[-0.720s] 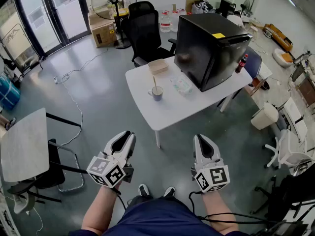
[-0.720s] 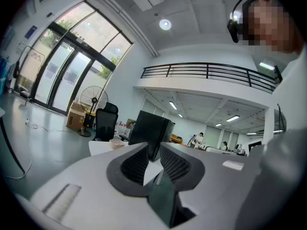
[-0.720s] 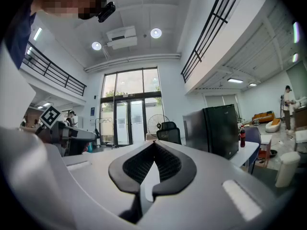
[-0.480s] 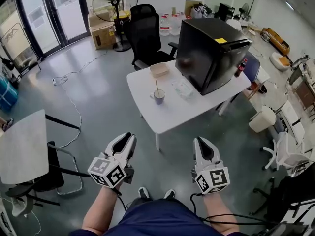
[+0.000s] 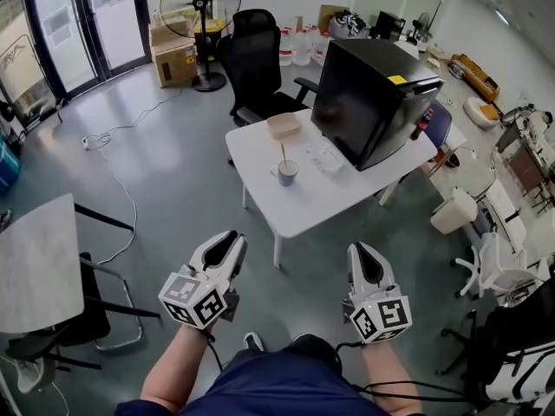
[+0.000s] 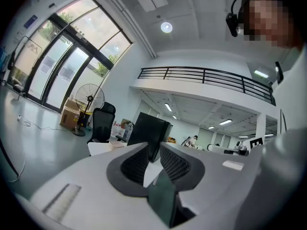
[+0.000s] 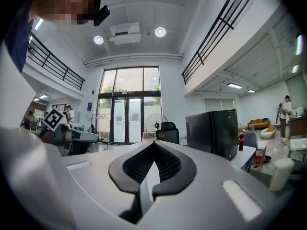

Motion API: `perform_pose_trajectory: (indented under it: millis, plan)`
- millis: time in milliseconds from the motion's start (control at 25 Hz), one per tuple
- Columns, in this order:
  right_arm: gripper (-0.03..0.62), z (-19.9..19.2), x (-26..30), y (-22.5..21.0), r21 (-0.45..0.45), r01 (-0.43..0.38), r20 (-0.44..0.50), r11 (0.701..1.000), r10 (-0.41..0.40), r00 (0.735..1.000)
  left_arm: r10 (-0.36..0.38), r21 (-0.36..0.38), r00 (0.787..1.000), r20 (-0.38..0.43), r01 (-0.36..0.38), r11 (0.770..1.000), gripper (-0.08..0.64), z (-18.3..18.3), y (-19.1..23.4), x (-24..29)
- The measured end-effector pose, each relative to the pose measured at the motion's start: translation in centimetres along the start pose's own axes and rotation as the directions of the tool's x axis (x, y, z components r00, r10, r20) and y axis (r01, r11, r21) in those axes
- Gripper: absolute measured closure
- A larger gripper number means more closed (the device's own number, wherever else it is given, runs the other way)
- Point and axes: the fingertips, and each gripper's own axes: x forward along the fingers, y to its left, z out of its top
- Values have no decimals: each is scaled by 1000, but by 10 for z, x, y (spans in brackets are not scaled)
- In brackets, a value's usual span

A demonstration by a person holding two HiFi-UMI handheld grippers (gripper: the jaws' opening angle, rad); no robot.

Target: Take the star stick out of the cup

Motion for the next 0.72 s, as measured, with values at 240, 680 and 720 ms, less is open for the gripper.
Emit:
perform_pose_trajectory:
  millis: [240, 680, 720]
  plan:
    - [585, -10, 10, 1, 0, 26, -28, 1000, -26, 999, -8, -26, 999, -41, 7, 1000, 483, -12, 16, 4]
    - [585, -33, 74, -42, 66, -74, -44, 995, 77, 996, 92, 11, 995, -26, -92, 996, 482, -5, 31, 68]
    - [584, -33, 80, -49, 71, -87, -45, 994, 90, 995, 103, 13, 994, -23, -102, 995, 482, -3, 30, 76]
